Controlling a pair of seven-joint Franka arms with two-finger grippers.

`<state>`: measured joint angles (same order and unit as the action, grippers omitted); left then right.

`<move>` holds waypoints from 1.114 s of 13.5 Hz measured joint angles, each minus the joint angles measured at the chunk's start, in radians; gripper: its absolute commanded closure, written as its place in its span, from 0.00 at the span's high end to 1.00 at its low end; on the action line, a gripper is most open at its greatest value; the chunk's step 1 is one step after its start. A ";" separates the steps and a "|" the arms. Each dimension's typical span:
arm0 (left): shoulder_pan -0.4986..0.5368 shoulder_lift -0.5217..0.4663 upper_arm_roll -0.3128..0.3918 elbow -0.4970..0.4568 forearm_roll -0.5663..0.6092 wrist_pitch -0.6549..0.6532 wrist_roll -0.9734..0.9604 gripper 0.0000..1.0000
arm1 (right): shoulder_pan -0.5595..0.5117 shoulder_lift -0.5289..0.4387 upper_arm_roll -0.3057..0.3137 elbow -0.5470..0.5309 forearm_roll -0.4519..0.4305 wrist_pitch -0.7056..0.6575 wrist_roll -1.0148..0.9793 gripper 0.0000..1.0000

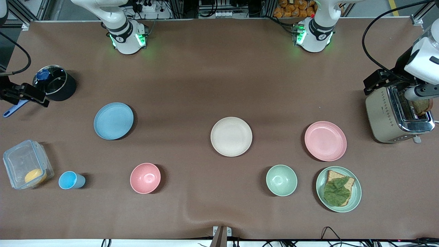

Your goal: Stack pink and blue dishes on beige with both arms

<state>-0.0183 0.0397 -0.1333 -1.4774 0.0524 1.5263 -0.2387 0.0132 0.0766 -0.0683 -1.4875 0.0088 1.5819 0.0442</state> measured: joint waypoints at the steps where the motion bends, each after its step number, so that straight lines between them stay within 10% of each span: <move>1: -0.002 0.000 0.000 0.000 0.000 0.000 0.008 1.00 | 0.000 0.000 0.000 0.000 0.000 0.000 0.000 1.00; 11: 0.051 0.066 0.019 -0.052 -0.001 0.014 0.087 1.00 | 0.000 0.000 0.000 0.000 0.000 0.000 0.000 1.00; 15: 0.104 0.142 0.021 -0.243 -0.001 0.275 0.091 1.00 | 0.000 0.001 0.000 -0.001 0.000 -0.001 0.000 1.00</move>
<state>0.0853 0.1816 -0.1120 -1.7203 0.0512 1.8009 -0.1481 0.0132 0.0772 -0.0679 -1.4882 0.0088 1.5808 0.0439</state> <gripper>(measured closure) 0.000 0.000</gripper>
